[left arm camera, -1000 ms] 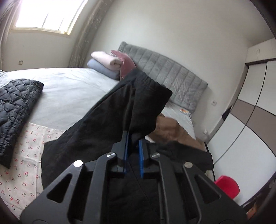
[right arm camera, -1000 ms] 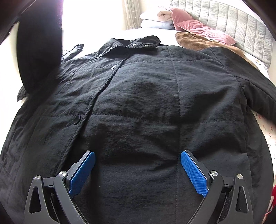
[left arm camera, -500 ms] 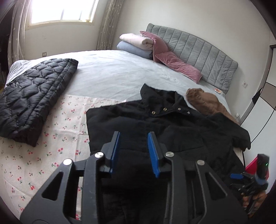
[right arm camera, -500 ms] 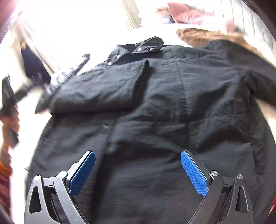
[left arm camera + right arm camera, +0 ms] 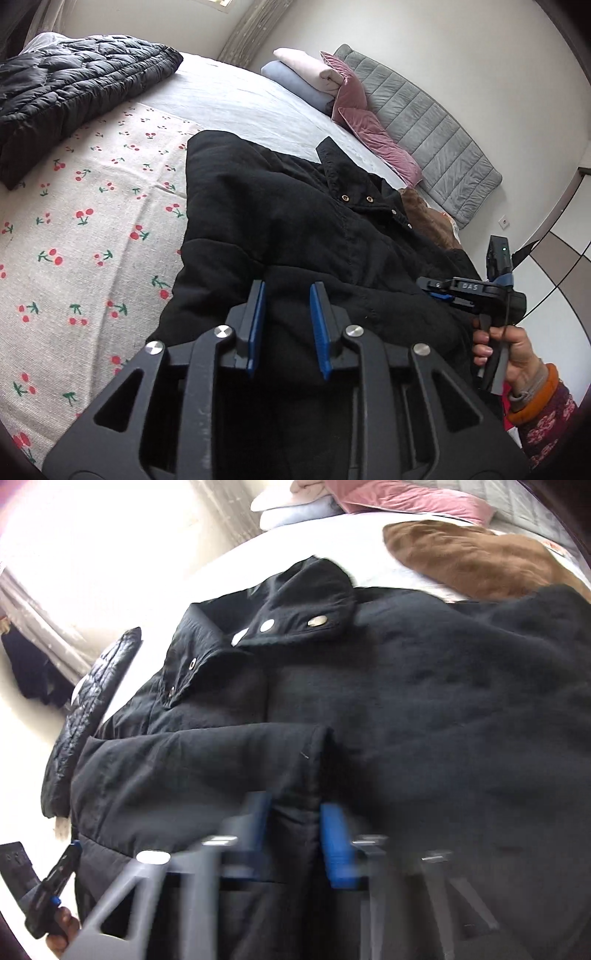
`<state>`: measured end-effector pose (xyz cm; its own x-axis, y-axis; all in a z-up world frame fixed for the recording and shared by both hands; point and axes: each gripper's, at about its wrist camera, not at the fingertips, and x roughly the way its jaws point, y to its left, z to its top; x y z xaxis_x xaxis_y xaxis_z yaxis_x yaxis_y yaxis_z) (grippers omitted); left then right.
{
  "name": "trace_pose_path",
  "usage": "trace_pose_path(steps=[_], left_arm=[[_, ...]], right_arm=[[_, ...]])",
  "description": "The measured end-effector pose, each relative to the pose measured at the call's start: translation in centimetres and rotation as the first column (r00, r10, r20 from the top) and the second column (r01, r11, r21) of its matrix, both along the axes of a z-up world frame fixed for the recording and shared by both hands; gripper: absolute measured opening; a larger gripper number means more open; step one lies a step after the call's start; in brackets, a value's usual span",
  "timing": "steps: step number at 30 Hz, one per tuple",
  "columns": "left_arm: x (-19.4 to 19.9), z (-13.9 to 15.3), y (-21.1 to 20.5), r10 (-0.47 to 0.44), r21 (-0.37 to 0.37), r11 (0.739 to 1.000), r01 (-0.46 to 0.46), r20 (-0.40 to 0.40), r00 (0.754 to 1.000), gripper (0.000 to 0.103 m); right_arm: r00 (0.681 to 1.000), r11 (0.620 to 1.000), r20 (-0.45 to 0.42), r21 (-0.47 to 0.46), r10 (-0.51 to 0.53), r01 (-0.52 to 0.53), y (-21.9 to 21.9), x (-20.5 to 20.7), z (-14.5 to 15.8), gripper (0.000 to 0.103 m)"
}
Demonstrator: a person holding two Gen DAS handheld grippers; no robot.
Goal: Fold large clothes
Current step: 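Fold the held sleeve across the coat body and open the left gripper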
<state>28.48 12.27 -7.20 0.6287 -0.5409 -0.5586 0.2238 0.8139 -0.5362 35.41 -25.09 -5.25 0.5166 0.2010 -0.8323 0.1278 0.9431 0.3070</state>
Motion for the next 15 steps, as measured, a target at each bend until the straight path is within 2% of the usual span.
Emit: trace_pose_path(steps=[1, 3, 4, 5, 7, 8, 10, 12, 15], left_arm=[[-0.1, 0.0, 0.2, 0.000, -0.015, 1.000, 0.000, 0.003, 1.000, 0.027], [-0.1, 0.0, 0.4, -0.005, -0.035, 0.999, 0.005, 0.008, 1.000, 0.027], [0.0, -0.1, 0.2, -0.012, -0.038, 0.999, 0.012, 0.003, 1.000, 0.027], [0.1, -0.3, 0.1, -0.020, -0.038, 0.999, 0.020, -0.005, 1.000, 0.027], [0.2, -0.3, -0.2, -0.022, -0.018, 1.000, 0.022, -0.013, 1.000, 0.027], [0.1, -0.3, -0.4, -0.021, -0.010, 1.000, 0.021, -0.011, 1.000, 0.027], [0.1, -0.2, -0.4, -0.018, -0.006, 1.000, 0.018, -0.011, 1.000, 0.028], [0.0, 0.1, -0.5, -0.021, -0.007, 1.000, 0.020, -0.011, 1.000, 0.035], [-0.2, 1.5, -1.5, -0.034, 0.048, 0.998, 0.034, 0.000, 0.999, 0.060]], right_arm=[[0.999, 0.998, 0.048, -0.065, 0.026, -0.023, 0.9, 0.1, 1.1, 0.013], [0.978, 0.990, 0.192, -0.136, 0.074, -0.049, 1.7, -0.7, 3.3, 0.012], [0.978, 0.985, 0.198, -0.170, 0.060, -0.026, 1.6, -0.7, 3.5, 0.013], [0.987, 0.980, 0.155, -0.198, 0.044, -0.013, 1.4, -0.3, 2.8, 0.013], [0.999, 0.964, 0.027, -0.265, 0.036, -0.028, 1.3, 0.7, 0.4, 0.028], [0.998, 0.955, 0.030, -0.293, 0.050, -0.039, 1.4, 0.6, 0.0, 0.031], [0.997, 0.927, 0.064, -0.374, 0.049, -0.021, 1.8, -0.4, 0.8, 0.059], [0.995, 0.930, 0.076, -0.366, 0.063, -0.031, 1.8, -1.6, 1.7, 0.065], [0.991, 0.953, 0.085, -0.295, 0.100, -0.071, 0.4, -3.9, 3.3, 0.071]])
